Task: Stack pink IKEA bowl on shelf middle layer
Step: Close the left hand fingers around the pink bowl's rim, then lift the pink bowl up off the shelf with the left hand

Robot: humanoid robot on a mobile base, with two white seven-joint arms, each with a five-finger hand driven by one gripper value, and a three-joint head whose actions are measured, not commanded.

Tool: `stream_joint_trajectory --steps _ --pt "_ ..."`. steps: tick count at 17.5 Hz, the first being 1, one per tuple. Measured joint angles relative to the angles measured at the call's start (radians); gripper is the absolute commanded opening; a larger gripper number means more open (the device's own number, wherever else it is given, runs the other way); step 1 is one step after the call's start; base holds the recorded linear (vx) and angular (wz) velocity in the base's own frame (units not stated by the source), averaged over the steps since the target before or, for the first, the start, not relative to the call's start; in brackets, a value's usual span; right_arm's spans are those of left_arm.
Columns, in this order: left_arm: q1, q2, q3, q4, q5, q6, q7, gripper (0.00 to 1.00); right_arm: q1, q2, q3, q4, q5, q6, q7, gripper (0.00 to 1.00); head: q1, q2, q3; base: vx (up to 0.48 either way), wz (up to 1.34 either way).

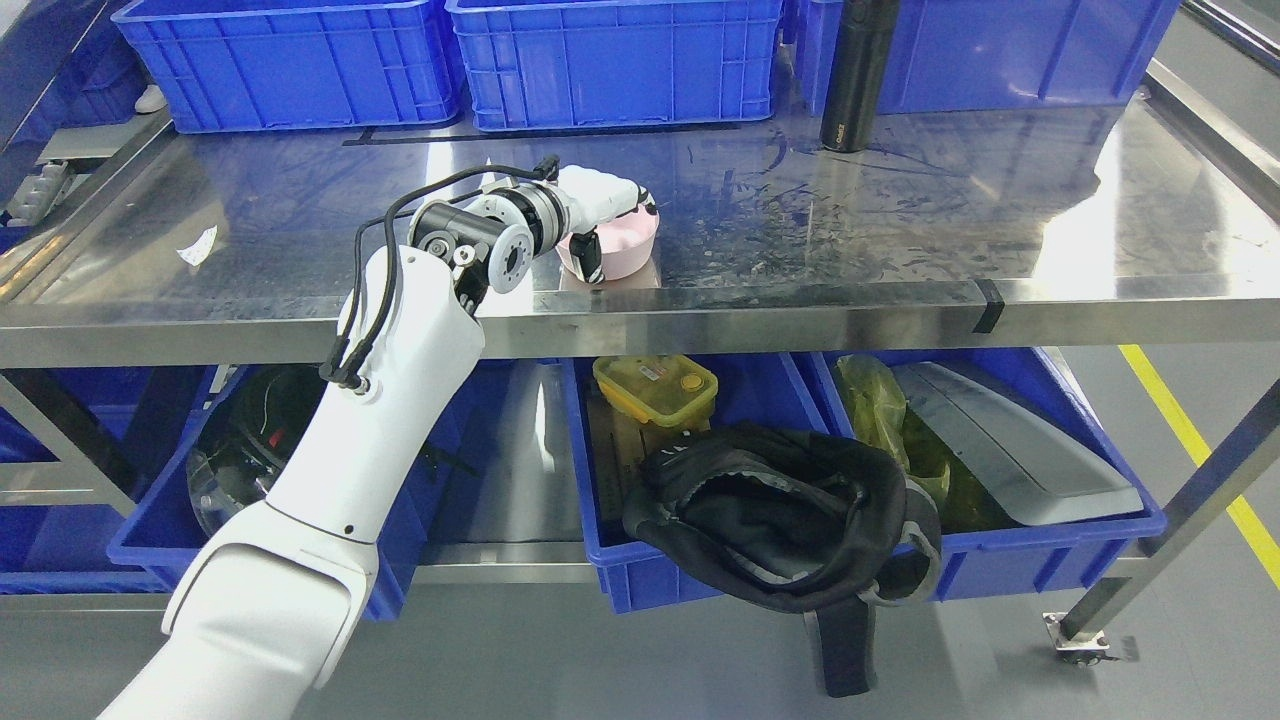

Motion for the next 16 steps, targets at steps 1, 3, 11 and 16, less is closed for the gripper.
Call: stream_joint_trajectory --steps 1,3,11,16 --pt "-0.007 -0.005 0.000 0.013 -0.001 0.000 0.000 0.72 0.000 0.000 0.000 0.000 0.000 0.000 0.000 1.00 0.0000 0.000 0.000 0.000 0.00" --pt "-0.018 -0.014 0.002 0.039 -0.001 -0.004 0.000 0.71 0.000 0.000 0.000 0.000 0.000 0.000 0.000 1.00 0.0000 0.000 0.000 0.000 0.00" --pt "-0.048 -0.037 0.022 0.124 -0.002 -0.005 0.000 0.67 0.000 0.000 0.000 0.000 0.000 0.000 0.000 1.00 0.0000 0.000 0.000 0.000 0.00" --pt "-0.054 -0.050 0.033 0.169 -0.002 -0.009 0.002 0.50 0.000 0.000 0.000 0.000 0.000 0.000 0.000 1.00 0.0000 0.000 0.000 0.000 0.00"
